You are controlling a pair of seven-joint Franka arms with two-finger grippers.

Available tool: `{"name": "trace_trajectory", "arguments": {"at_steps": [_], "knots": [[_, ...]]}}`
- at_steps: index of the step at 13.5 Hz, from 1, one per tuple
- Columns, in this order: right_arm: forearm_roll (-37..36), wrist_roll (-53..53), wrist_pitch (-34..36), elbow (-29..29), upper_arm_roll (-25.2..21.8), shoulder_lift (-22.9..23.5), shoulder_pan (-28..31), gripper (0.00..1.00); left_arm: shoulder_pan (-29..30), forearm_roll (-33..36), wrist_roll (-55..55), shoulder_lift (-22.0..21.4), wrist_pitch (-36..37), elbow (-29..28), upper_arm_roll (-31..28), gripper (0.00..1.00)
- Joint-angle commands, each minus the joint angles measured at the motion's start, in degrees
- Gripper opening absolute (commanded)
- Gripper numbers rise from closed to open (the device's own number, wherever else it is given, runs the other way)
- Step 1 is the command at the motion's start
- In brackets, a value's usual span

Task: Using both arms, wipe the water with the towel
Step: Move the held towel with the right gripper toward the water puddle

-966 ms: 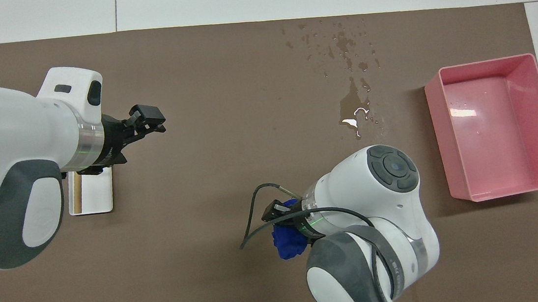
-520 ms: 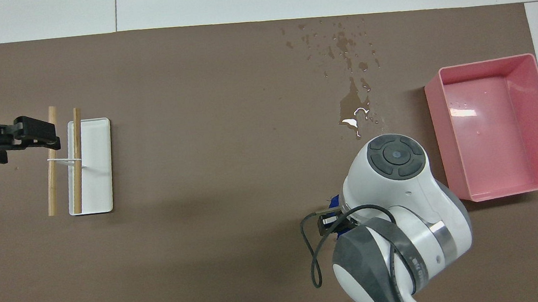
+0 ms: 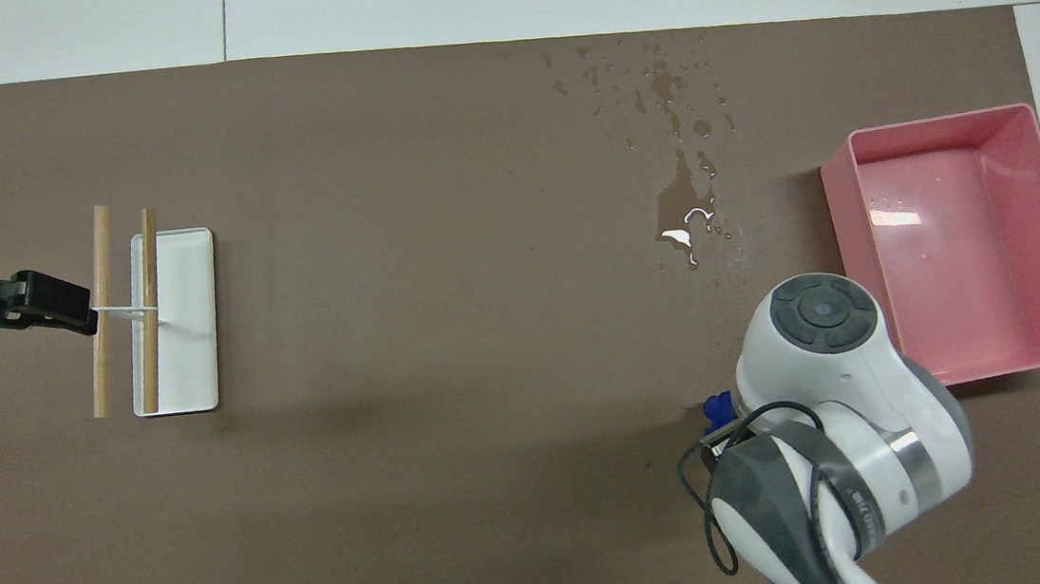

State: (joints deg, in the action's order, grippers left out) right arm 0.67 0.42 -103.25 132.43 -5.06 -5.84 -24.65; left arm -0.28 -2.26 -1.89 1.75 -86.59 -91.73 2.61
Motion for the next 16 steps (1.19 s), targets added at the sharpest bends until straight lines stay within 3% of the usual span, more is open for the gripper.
{"name": "trace_trajectory", "arguments": {"at_steps": [1, 5, 10, 16], "knots": [[-1.02, -5.15, 1.64, 4.5, 0.49, -4.17, 6.78, 0.0, -0.94, 1.2, -0.66, -3.85, -3.83, -6.07, -0.06, 1.0], [-0.94, -6.23, 5.15, 10.65, 0.49, -8.03, 10.75, 0.0, -1.13, 1.29, -1.36, -4.3, -4.38, -5.57, -0.68, 1.0], [1.95, -6.4, 10.61, 12.24, 0.32, -9.53, 13.83, 0.0, -1.12, 1.2, -1.28, -5.61, -3.41, -3.2, -0.77, 1.0], [10.39, -4.03, 5.88, 14.61, 0.32, -9.54, 14.19, 0.0, -1.04, 1.29, -0.84, -6.41, -3.41, -4.07, -0.68, 1.0]]}}
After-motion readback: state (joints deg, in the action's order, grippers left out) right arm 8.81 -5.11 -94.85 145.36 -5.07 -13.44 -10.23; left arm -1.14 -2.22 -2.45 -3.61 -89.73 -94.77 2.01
